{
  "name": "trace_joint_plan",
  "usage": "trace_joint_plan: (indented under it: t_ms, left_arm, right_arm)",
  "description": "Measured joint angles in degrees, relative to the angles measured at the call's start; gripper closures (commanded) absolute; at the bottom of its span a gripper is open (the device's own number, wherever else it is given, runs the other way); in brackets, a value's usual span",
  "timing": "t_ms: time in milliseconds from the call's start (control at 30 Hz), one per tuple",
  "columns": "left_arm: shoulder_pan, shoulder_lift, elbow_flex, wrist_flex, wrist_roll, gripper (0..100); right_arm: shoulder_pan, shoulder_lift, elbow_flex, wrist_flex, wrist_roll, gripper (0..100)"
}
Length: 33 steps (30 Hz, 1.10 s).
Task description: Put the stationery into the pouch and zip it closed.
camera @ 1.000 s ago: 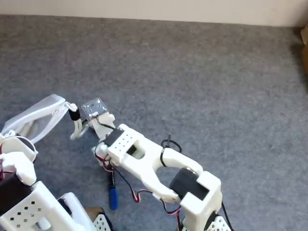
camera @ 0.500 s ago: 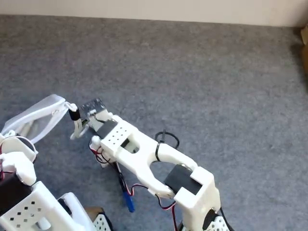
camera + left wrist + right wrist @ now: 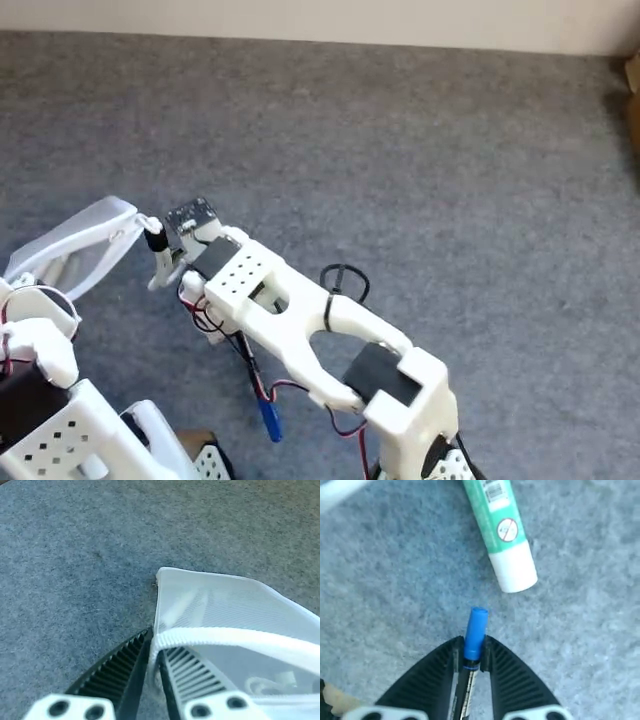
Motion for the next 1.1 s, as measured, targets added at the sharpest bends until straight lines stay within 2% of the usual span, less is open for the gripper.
trace_joint_plan:
  t_ms: [333,467,1100]
  left_arm:
    - [0.0,0.0,0.0,0.0,0.0,99]
    - [2.11,0.0,0.0,0.0,0.0,99]
    - [22.24,0.79,-0.88,0.0,-2.46,99]
  right_arm:
    - [1.32,-18.81,5.8,0.35,0.0,99.3]
    - [1.85,-25.67,9.41,-1.58,0.0,99.3]
    - [1.49,-63.03,50.29,-40.18,0.0,99.3]
